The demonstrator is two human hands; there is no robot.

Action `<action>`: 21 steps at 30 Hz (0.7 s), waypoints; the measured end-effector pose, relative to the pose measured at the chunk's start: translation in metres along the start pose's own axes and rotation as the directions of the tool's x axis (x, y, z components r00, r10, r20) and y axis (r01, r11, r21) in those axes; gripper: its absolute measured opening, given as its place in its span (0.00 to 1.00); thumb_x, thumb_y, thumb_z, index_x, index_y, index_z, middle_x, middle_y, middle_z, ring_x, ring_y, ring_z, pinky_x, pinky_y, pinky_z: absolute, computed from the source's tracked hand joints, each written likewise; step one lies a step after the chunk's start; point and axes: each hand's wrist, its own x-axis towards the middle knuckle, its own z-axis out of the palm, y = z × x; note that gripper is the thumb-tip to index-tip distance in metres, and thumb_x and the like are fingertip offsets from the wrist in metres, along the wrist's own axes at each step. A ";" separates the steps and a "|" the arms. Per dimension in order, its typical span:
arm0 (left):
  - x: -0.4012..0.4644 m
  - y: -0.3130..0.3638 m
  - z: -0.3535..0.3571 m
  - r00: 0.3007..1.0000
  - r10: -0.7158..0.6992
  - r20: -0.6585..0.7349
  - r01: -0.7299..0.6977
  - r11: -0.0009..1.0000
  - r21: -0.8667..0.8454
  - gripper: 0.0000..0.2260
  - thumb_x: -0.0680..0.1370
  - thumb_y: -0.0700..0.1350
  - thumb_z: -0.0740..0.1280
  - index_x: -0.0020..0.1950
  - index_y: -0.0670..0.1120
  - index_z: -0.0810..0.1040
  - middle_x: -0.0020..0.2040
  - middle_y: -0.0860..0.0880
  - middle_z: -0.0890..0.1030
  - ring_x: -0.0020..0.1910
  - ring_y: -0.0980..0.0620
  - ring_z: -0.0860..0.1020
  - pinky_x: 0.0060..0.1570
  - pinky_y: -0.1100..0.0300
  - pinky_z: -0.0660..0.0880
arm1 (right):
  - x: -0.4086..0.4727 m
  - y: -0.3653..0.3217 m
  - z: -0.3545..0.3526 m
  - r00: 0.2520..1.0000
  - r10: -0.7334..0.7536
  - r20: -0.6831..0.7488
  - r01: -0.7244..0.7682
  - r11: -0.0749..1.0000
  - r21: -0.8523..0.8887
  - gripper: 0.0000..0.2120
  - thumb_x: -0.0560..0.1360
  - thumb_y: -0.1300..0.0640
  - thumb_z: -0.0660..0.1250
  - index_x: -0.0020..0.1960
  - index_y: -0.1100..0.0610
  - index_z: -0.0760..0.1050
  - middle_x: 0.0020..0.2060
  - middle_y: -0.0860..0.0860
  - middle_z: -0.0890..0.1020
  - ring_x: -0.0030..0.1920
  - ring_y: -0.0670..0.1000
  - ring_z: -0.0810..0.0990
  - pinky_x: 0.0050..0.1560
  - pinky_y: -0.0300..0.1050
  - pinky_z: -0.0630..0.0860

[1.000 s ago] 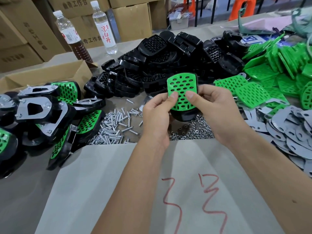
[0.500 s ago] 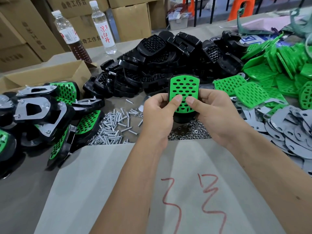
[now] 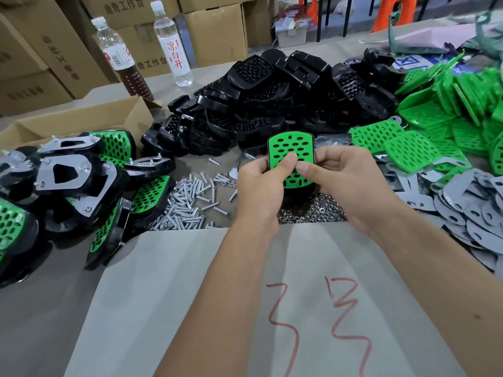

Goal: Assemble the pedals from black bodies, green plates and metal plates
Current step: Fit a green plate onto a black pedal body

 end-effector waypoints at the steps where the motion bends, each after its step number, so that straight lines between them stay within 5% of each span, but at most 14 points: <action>1: 0.000 0.001 -0.001 1.000 -0.004 0.005 0.004 1.000 0.006 0.08 0.80 0.41 0.73 0.57 0.39 0.85 0.51 0.40 0.88 0.53 0.40 0.85 0.58 0.42 0.82 | 0.000 0.000 -0.001 0.999 -0.010 0.030 0.010 1.000 0.004 0.03 0.76 0.62 0.76 0.47 0.61 0.84 0.44 0.56 0.89 0.46 0.52 0.88 0.46 0.42 0.83; 5: -0.003 0.008 -0.003 0.998 -0.032 0.062 0.036 0.997 -0.061 0.09 0.80 0.39 0.72 0.58 0.36 0.84 0.53 0.36 0.87 0.48 0.42 0.85 0.57 0.35 0.82 | 0.000 -0.002 -0.001 0.992 -0.115 0.059 0.114 0.993 0.020 0.02 0.76 0.66 0.74 0.48 0.63 0.83 0.46 0.57 0.88 0.48 0.55 0.88 0.52 0.47 0.84; 10: -0.005 0.014 -0.008 0.986 -0.028 0.164 0.038 0.998 -0.059 0.10 0.80 0.38 0.71 0.60 0.37 0.83 0.51 0.40 0.87 0.45 0.47 0.86 0.49 0.47 0.84 | -0.001 -0.004 -0.002 0.986 -0.161 0.042 0.156 0.982 0.106 0.04 0.75 0.68 0.74 0.49 0.63 0.83 0.49 0.63 0.87 0.48 0.58 0.86 0.55 0.52 0.84; 16: -0.007 0.013 -0.007 0.990 -0.001 0.142 0.008 0.999 -0.045 0.11 0.81 0.40 0.70 0.62 0.38 0.83 0.58 0.38 0.86 0.51 0.44 0.84 0.62 0.38 0.80 | -0.002 -0.004 -0.003 0.991 -0.079 0.106 0.065 0.990 0.126 0.07 0.79 0.67 0.70 0.55 0.64 0.83 0.51 0.61 0.88 0.52 0.58 0.87 0.55 0.48 0.83; 21: -0.010 0.006 0.007 0.994 -0.024 0.104 0.038 0.990 -0.136 0.07 0.84 0.41 0.66 0.60 0.42 0.82 0.52 0.43 0.86 0.49 0.46 0.83 0.50 0.48 0.82 | -0.001 -0.002 -0.003 0.987 -0.129 0.099 0.117 0.986 0.119 0.07 0.79 0.68 0.70 0.55 0.65 0.83 0.52 0.61 0.87 0.55 0.60 0.86 0.59 0.49 0.82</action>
